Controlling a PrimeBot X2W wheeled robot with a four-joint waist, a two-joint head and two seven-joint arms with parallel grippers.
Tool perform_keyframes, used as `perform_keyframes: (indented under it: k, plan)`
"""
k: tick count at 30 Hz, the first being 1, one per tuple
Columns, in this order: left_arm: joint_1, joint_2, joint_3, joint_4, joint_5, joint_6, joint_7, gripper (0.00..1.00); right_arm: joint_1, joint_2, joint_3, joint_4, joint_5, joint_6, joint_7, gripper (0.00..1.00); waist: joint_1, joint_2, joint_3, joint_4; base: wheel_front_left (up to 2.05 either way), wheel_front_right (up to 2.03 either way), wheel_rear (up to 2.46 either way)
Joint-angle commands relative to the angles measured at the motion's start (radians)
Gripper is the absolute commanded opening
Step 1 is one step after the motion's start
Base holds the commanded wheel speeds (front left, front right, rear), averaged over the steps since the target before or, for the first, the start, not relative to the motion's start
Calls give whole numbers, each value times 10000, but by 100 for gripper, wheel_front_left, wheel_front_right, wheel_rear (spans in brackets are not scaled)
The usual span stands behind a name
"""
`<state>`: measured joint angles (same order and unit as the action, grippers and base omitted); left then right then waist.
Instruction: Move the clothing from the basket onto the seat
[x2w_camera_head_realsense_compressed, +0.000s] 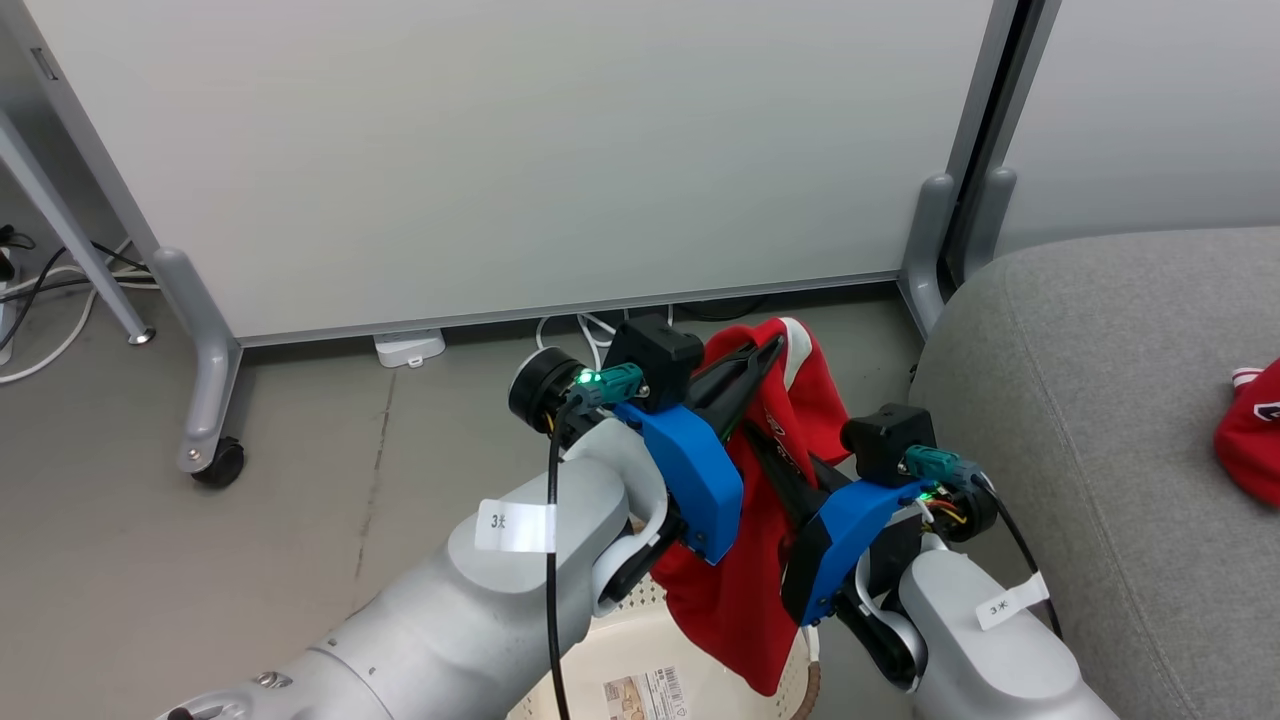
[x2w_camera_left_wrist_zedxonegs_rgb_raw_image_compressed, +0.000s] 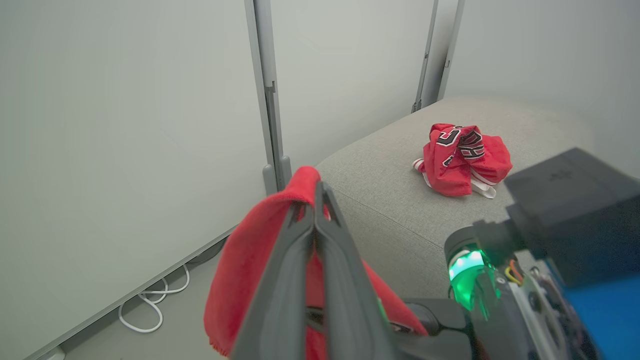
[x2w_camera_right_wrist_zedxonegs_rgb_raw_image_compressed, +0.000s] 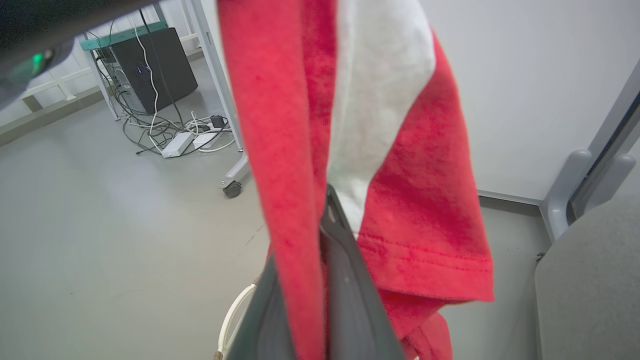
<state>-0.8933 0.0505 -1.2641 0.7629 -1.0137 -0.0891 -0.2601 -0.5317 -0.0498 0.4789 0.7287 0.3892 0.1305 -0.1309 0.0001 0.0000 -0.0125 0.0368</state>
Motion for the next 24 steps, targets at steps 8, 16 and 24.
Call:
perform_keyframes:
  k: [8,16,24]
  plan:
    - [-2,-3,-11,63,-86,-43,-63,0,-206,-12,72,136,81,5,-138,0,-1,0,-50,-64,0,0,0]
    - [-53,-3,-18,121,-114,-16,-63,0,-253,-12,132,235,157,5,-177,0,-1,0,-58,-89,0,0,0]
    - [-4,-1,203,40,83,110,-65,100,-297,-12,143,270,153,5,-236,0,-1,0,-39,-103,0,0,0]
